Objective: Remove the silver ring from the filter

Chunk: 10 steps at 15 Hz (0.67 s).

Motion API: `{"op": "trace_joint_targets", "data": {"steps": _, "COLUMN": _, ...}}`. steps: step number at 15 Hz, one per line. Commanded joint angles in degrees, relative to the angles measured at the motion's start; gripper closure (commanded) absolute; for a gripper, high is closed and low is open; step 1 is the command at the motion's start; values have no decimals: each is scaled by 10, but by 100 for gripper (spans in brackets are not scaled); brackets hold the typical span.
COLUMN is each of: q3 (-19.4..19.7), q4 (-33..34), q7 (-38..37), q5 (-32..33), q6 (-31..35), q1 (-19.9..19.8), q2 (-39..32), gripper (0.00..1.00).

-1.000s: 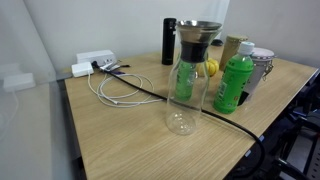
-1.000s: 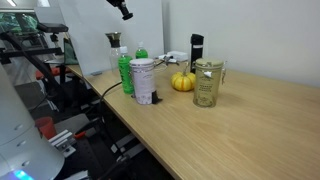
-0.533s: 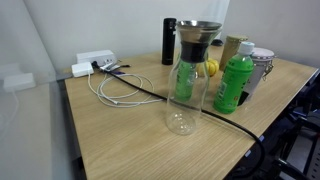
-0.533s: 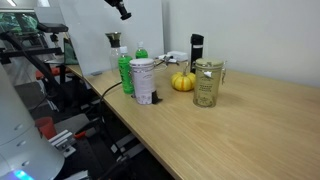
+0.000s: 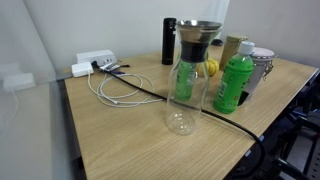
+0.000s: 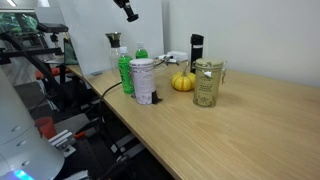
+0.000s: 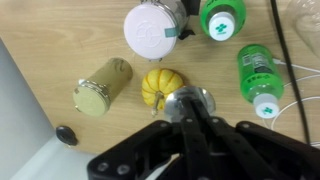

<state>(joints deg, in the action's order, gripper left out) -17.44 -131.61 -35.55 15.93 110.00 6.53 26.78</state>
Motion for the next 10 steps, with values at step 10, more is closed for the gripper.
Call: {"op": "trace_joint_targets", "data": {"steps": 10, "q3": 4, "q4": -80, "q7": -183, "q5": 23, "q6": -70, "q1": -47, "q2": 90, "gripper": 94}}
